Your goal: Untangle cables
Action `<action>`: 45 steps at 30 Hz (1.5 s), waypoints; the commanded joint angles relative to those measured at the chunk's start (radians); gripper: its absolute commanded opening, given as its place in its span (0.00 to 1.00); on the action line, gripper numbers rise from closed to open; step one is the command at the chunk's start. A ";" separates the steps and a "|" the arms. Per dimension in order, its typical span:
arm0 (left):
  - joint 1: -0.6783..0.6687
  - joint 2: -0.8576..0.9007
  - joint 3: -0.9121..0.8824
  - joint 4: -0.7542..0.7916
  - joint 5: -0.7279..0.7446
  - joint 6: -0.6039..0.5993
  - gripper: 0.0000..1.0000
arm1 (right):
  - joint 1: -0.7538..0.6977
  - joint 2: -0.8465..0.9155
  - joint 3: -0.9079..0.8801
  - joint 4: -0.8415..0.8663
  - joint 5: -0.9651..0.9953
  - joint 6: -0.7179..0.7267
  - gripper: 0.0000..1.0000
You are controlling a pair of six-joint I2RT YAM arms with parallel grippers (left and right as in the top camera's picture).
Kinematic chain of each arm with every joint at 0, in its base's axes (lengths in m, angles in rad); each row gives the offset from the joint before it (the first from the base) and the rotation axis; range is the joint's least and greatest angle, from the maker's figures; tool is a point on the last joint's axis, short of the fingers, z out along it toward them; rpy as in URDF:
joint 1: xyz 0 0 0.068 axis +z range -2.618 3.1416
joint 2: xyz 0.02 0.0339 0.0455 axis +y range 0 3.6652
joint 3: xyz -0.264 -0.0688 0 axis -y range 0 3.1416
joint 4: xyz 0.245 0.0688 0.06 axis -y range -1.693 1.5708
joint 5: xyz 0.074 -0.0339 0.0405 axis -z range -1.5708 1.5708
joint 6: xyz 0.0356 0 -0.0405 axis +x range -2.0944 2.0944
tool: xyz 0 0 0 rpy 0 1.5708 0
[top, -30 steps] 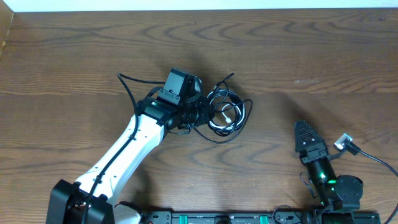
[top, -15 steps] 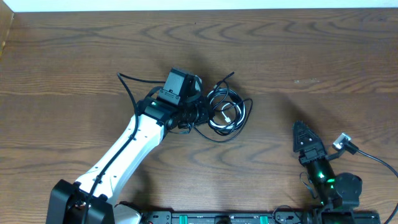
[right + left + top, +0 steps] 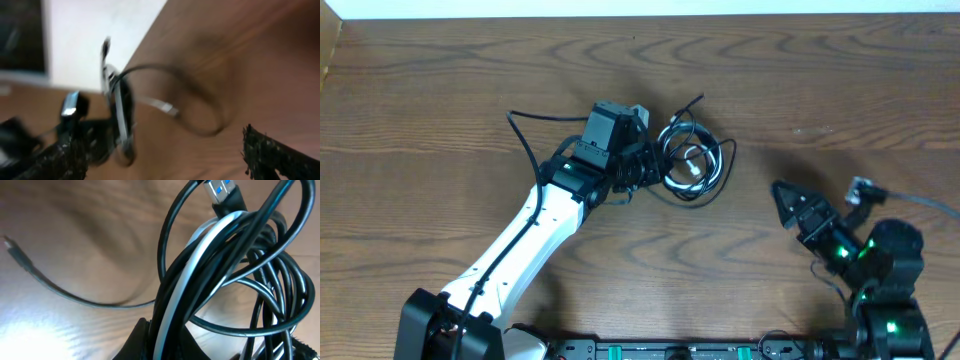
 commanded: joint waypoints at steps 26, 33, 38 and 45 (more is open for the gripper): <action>-0.001 -0.011 0.002 -0.051 -0.066 0.348 0.08 | 0.272 0.320 0.021 0.291 -0.015 0.013 0.50; -0.001 -0.011 0.002 -0.072 -0.064 0.368 0.08 | 0.272 0.320 0.021 0.291 0.018 0.167 0.53; -0.001 -0.011 0.002 -0.083 -0.032 0.404 0.08 | 0.272 0.320 0.021 0.294 0.048 0.305 0.60; -0.001 -0.011 0.002 -0.083 -0.028 0.404 0.08 | 0.272 0.321 0.021 0.294 0.118 0.457 0.58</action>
